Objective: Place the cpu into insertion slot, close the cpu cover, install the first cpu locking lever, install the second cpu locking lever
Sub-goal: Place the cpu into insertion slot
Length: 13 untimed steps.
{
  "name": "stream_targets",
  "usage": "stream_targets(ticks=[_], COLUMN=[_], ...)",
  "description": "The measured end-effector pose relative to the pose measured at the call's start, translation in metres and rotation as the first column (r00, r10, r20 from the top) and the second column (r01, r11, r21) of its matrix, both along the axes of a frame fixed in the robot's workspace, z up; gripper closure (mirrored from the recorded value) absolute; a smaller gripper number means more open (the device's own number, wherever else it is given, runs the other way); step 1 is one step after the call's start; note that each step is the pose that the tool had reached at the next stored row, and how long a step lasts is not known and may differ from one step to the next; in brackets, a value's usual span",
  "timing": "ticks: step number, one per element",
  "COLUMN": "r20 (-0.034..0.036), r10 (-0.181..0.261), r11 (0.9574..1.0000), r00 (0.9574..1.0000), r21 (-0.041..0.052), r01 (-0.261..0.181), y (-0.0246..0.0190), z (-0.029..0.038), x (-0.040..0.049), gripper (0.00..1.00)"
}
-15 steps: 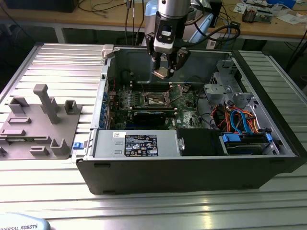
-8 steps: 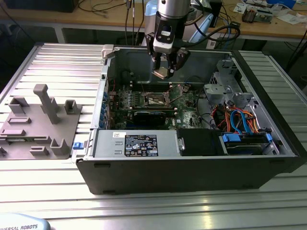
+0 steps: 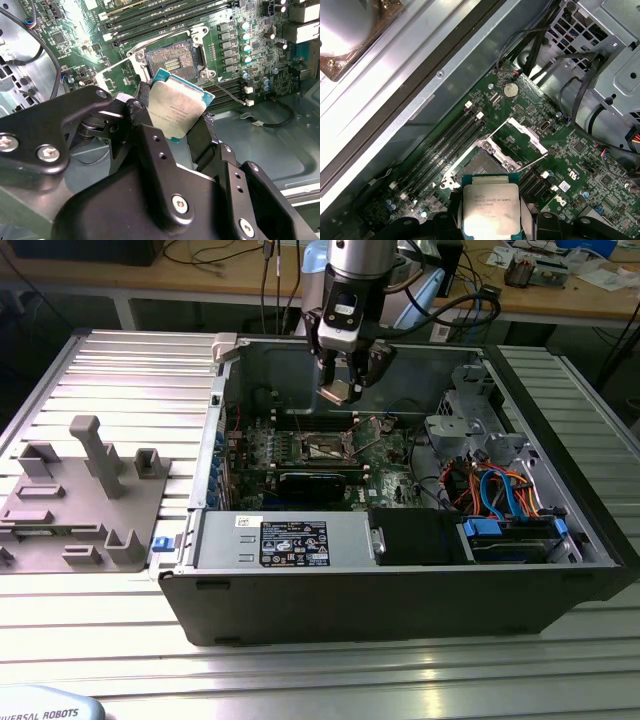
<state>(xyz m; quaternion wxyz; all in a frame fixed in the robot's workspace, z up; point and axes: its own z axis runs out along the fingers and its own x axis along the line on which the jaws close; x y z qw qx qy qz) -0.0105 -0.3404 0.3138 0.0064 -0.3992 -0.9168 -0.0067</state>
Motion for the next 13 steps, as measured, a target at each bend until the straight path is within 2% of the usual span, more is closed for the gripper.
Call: stream_targets(ticks=[13], r20=[0.0], r10=[-0.016], r11=[0.9999], r00=[0.9999], r21=[0.0], r01=[0.016], y=[0.0], z=[-0.0001], x=[0.0], gripper=[0.45])
